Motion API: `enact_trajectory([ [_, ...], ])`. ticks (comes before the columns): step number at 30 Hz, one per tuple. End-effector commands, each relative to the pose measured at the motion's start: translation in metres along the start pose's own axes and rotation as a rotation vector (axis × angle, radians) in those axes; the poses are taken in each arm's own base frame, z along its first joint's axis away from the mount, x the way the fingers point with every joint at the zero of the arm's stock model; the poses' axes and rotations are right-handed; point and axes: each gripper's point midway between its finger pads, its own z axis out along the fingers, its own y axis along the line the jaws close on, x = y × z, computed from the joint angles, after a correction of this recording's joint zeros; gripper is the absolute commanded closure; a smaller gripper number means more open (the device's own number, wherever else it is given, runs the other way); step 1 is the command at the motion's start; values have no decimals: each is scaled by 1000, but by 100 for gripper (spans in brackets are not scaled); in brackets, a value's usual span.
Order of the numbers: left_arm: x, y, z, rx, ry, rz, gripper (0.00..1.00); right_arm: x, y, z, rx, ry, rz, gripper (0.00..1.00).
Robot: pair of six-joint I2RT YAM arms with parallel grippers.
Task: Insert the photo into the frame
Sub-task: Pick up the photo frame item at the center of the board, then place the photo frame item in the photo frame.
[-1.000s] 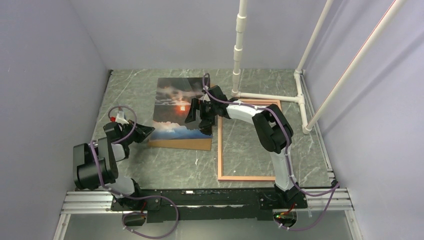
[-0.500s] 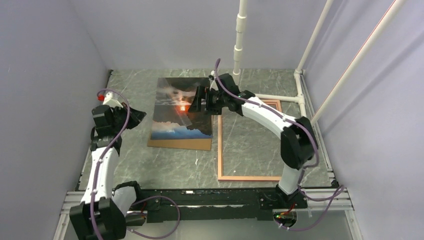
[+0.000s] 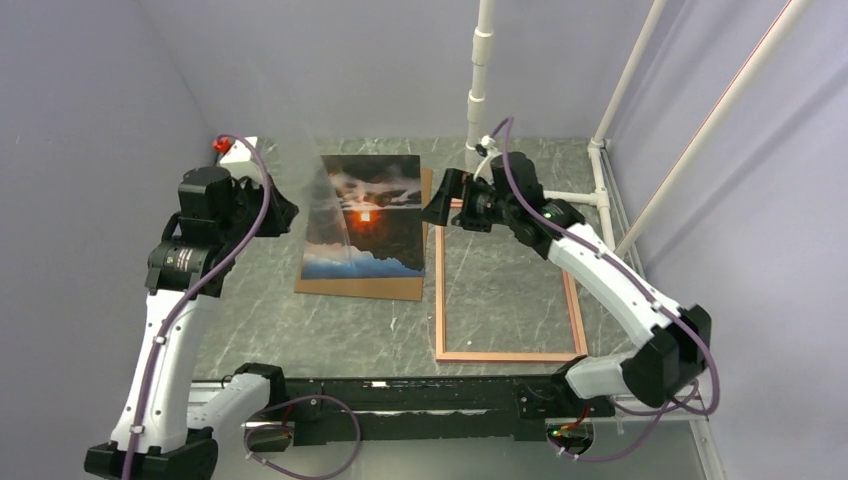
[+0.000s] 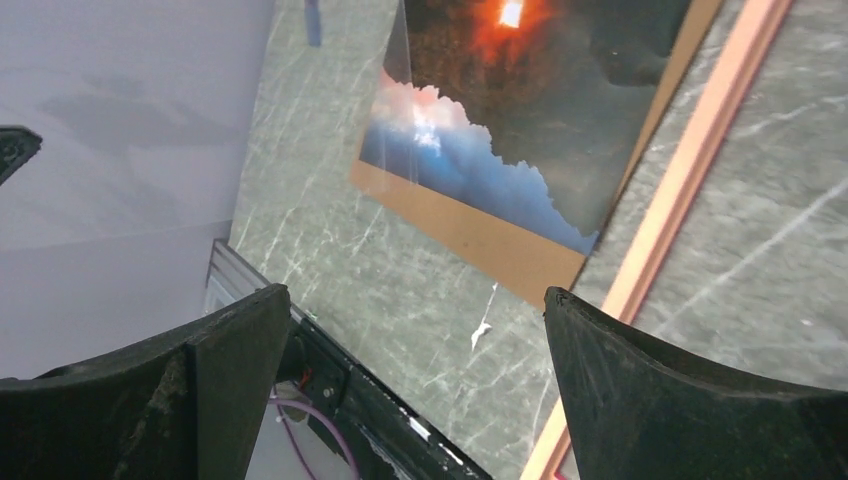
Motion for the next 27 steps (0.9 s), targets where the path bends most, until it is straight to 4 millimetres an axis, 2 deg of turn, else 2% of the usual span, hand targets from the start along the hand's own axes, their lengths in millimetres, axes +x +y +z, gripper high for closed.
enact_trajectory([
  [1,4,-9,-15,-35,91,129,100,-10,-7,-41,34,-76,-23,0],
  [4,9,-23,-16,-11,144,170,100,-13,-13,-58,27,-85,3,0],
  [10,24,-47,-13,-19,263,252,100,-10,-6,-77,-32,-80,37,0],
  [14,35,-66,-9,-50,329,280,100,-5,-6,-83,-58,-70,71,0],
  [18,44,-81,-5,-120,374,298,100,1,-13,-89,-58,-60,113,0],
  [23,58,-104,-2,-108,380,302,100,9,-25,-97,-48,-59,147,0],
  [27,50,-111,-8,-85,337,265,100,17,-34,-95,-47,-44,157,0],
])
